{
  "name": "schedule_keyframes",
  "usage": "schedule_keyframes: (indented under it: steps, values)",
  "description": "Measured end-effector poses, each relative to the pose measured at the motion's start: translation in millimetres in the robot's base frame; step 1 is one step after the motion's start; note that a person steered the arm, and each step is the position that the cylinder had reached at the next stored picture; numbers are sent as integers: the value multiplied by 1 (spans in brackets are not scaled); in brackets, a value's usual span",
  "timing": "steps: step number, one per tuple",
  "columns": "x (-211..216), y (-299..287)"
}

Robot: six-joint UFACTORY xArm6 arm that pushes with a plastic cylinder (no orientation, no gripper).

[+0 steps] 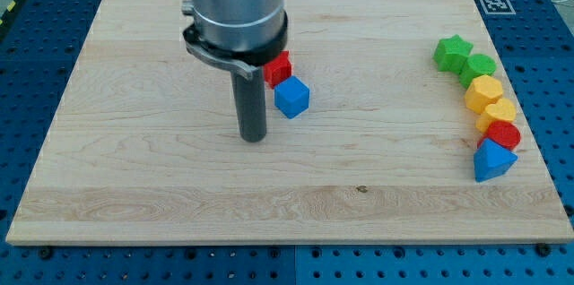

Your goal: Slide the red star towards right

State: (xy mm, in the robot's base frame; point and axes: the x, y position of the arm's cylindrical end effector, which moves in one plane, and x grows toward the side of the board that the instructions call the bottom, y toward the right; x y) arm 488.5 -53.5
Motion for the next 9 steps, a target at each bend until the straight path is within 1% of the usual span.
schedule_keyframes:
  steps: [3, 4, 6, 8, 9]
  values:
    - [-107, -24]
    - [-120, -22]
    - [-92, -25]
    - [-80, 24]
    - [-82, 46]
